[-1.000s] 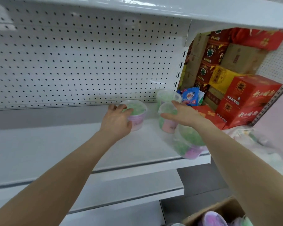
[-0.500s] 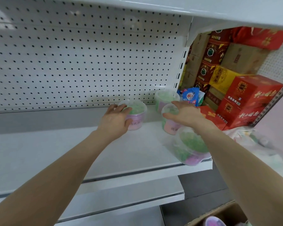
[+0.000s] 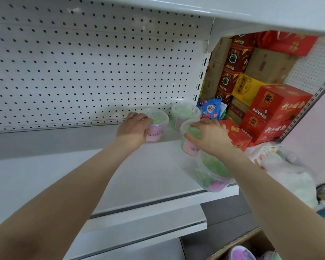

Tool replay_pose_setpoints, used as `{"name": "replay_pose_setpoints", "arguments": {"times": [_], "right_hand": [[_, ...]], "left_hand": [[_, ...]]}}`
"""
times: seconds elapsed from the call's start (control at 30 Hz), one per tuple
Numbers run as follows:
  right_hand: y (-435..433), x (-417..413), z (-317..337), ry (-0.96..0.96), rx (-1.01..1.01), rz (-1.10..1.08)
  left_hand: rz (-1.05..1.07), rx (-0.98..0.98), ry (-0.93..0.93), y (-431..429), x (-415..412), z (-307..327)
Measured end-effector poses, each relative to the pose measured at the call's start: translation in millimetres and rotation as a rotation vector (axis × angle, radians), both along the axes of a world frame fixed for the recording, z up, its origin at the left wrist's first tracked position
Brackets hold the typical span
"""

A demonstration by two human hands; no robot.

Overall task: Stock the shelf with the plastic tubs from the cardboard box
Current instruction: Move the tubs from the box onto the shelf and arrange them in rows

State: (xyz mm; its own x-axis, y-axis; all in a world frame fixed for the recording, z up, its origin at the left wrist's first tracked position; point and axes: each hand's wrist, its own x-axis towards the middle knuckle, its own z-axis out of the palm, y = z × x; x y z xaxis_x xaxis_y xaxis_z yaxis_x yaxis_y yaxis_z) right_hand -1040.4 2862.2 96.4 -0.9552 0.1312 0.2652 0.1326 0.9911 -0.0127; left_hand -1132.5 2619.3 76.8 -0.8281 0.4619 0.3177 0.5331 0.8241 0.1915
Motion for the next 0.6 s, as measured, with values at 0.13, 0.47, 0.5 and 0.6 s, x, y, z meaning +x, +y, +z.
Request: {"name": "replay_pose_setpoints", "arguments": {"times": [0.13, 0.47, 0.5, 0.6], "right_hand": [[0.4, 0.0, 1.0, -0.015, 0.000, -0.006], [-10.2, 46.2, 15.5, 0.068, 0.114, 0.051], [-11.9, 57.0, 17.3, 0.080, 0.130, 0.059], [-18.3, 95.2, 20.3, 0.116, 0.215, 0.065]], "left_hand": [[0.001, -0.033, 0.014, 7.1, -6.0, 0.8], [-0.128, 0.090, 0.131, -8.3, 44.8, 15.3], [-0.157, 0.101, 0.157, -10.4, 55.4, 17.5], [-0.218, 0.067, 0.220, -15.7, 86.6, 23.8]]}}
